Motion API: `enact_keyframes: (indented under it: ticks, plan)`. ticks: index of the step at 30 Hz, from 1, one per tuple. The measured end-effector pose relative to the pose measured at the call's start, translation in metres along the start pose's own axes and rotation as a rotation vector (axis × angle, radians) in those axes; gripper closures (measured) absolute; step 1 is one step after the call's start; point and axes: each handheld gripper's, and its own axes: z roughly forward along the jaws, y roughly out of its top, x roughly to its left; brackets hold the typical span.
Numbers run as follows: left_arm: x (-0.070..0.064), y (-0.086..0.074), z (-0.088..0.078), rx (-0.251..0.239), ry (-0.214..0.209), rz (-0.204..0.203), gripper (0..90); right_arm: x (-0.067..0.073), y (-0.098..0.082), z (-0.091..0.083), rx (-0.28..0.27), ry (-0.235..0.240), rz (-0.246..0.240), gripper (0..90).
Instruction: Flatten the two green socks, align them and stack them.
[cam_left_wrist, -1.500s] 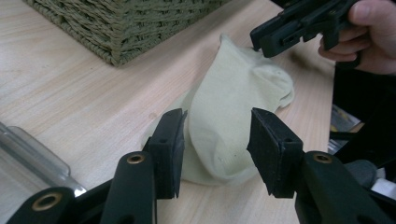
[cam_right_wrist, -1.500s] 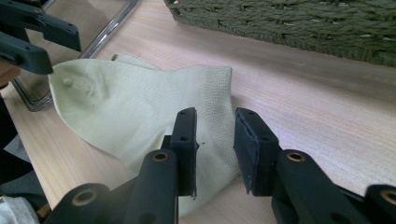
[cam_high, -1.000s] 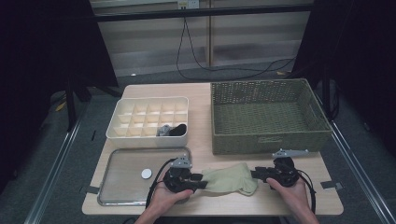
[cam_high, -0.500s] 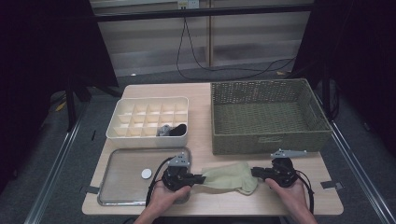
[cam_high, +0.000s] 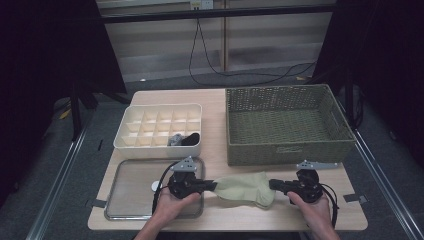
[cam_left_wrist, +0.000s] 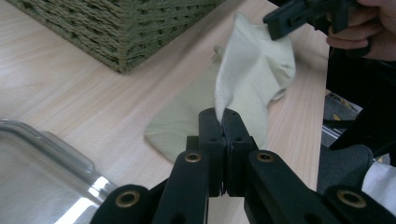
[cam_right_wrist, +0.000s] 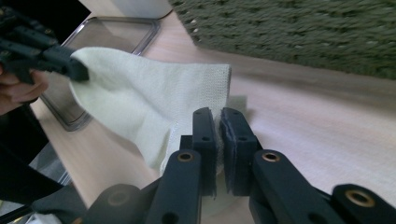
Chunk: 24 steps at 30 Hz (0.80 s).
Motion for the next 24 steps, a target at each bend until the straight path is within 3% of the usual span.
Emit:
enact_keyframes:
  ticks: [3, 5, 12, 18, 20, 24]
  plan:
    - [0.004, 0.001, 0.004, 0.015, 0.001, 0.003, 89.1, 0.002, -0.004, -0.002, 0.005, 0.015, 0.0, 85.0]
    - [0.005, 0.001, 0.008, 0.012, -0.017, -0.013, 89.0, -0.003, -0.006, -0.001, 0.017, 0.001, 0.002, 84.9]
    - [0.003, 0.0, 0.014, 0.052, -0.016, 0.005, 89.0, -0.011, -0.006, 0.003, 0.027, -0.02, 0.008, 84.8]
    - [0.005, -0.004, 0.008, 0.033, 0.001, -0.005, 88.9, -0.005, -0.003, 0.009, 0.031, -0.012, -0.007, 84.7]
    - [0.007, -0.005, 0.01, 0.032, -0.01, -0.022, 88.5, -0.005, -0.003, 0.014, 0.055, -0.034, -0.021, 84.4]
    - [0.005, -0.007, 0.015, 0.048, -0.012, -0.009, 86.0, -0.008, -0.005, 0.017, 0.075, -0.047, -0.028, 83.2]
